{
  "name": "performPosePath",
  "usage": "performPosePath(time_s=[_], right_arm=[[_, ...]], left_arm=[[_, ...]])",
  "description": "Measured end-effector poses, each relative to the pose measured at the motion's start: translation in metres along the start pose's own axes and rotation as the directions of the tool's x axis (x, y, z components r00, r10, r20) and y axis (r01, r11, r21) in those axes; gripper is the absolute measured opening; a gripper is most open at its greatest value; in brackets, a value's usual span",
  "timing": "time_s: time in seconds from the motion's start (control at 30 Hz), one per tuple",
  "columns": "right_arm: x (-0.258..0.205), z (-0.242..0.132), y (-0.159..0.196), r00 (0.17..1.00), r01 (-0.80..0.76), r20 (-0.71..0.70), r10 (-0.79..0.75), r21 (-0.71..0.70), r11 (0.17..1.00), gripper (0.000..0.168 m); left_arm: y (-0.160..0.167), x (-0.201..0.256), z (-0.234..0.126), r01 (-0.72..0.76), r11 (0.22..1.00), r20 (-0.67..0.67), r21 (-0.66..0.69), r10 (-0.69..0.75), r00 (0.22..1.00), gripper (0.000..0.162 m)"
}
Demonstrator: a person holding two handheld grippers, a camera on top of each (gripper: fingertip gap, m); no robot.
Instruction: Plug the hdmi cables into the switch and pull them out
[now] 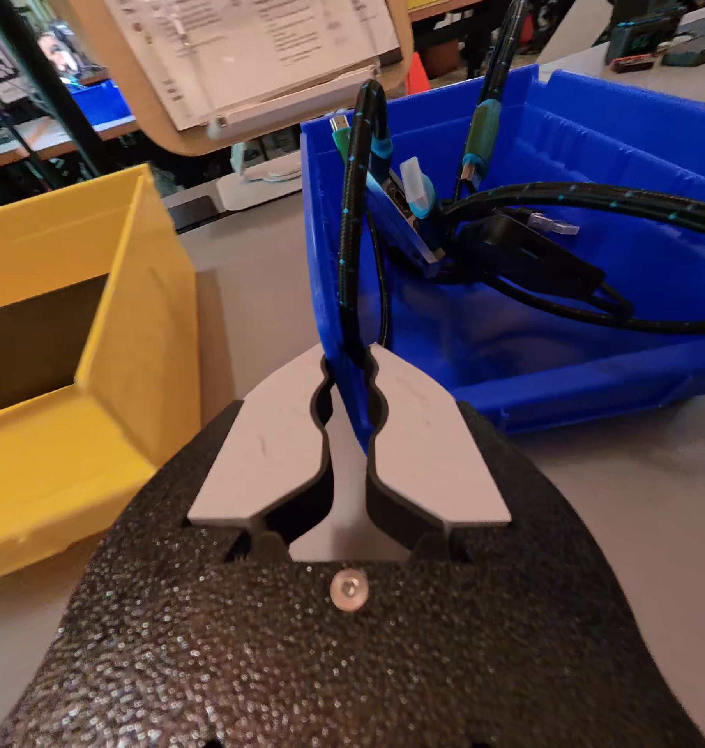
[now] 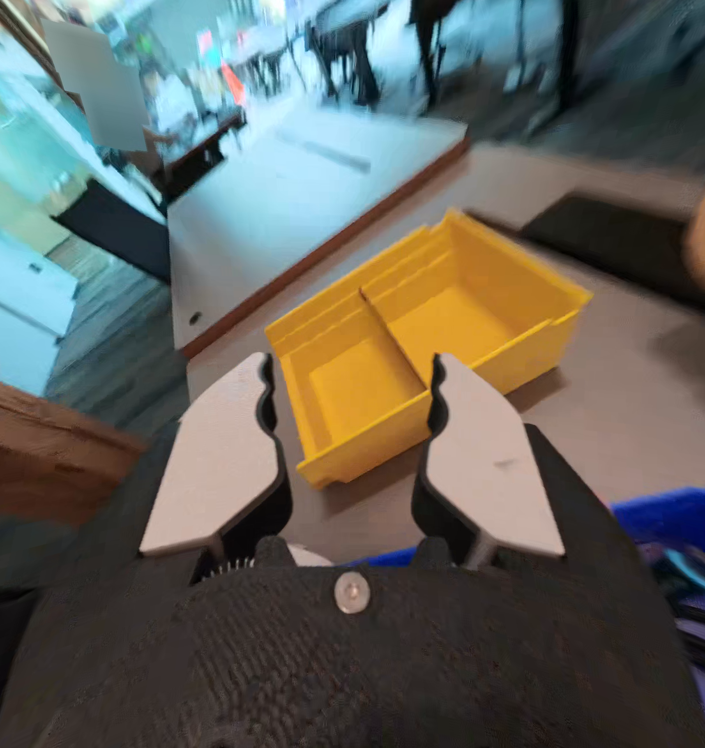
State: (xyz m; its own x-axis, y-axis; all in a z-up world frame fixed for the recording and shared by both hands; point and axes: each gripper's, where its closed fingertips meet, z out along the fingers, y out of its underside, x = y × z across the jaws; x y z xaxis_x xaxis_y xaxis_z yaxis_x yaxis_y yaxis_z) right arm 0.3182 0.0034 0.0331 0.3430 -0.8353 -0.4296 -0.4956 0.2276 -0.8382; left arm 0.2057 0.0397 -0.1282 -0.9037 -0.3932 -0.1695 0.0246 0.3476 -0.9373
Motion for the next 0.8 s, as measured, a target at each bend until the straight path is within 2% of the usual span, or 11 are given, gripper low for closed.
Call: performPosePath(time_s=[0.03,0.07,0.1,0.2,0.3,0.43,0.53,0.57,0.67,0.8], right_arm=[[0.009,0.027,0.008,0.998,-0.059,-0.031,0.057,-0.073,0.996,0.069],[0.023,0.049,0.016,0.988,-0.12,-0.113,0.108,-0.114,0.986,0.072],[0.037,0.066,0.026,0.975,-0.154,-0.186,0.125,-0.149,0.977,0.078],[0.065,0.099,0.05,0.942,-0.202,-0.315,0.118,-0.251,0.947,0.072],[0.097,0.111,0.058,0.88,-0.267,-0.456,0.135,-0.239,0.934,0.06],[0.12,0.127,0.074,0.807,-0.4,-0.535,0.248,-0.186,0.898,0.056],[0.14,0.134,0.076,0.75,-0.42,-0.603,0.272,-0.117,0.9,0.038],[0.146,0.135,0.079,0.744,-0.416,-0.616,0.258,-0.126,0.9,0.033],[0.149,0.144,0.08,0.751,-0.45,-0.583,0.311,-0.106,0.887,0.036],[0.154,0.143,0.079,0.743,-0.435,-0.61,0.275,-0.13,0.891,0.029]], left_arm=[[0.001,-0.003,-0.002,-0.004,1.0,0.009,-0.003,0.004,1.0,0.012],[0.002,-0.004,-0.002,0.002,1.0,0.004,-0.003,-0.002,1.0,0.013],[0.002,-0.005,-0.002,0.016,1.0,-0.004,-0.005,-0.016,1.0,0.012],[0.002,-0.005,-0.001,0.052,0.999,-0.031,-0.009,-0.052,0.998,0.012],[0.002,-0.005,-0.001,0.063,0.998,-0.042,-0.01,-0.064,0.997,0.012],[0.003,-0.006,0.0,0.065,0.998,-0.041,-0.013,-0.065,0.997,0.012],[0.004,-0.006,0.001,0.074,0.997,-0.049,-0.025,-0.075,0.996,0.012],[0.004,-0.005,0.001,0.079,0.996,-0.054,-0.031,-0.081,0.995,0.012],[0.007,-0.006,0.004,0.095,0.994,-0.066,-0.056,-0.099,0.993,0.012],[0.007,-0.007,0.005,0.104,0.993,-0.069,-0.058,-0.108,0.992,0.012]])
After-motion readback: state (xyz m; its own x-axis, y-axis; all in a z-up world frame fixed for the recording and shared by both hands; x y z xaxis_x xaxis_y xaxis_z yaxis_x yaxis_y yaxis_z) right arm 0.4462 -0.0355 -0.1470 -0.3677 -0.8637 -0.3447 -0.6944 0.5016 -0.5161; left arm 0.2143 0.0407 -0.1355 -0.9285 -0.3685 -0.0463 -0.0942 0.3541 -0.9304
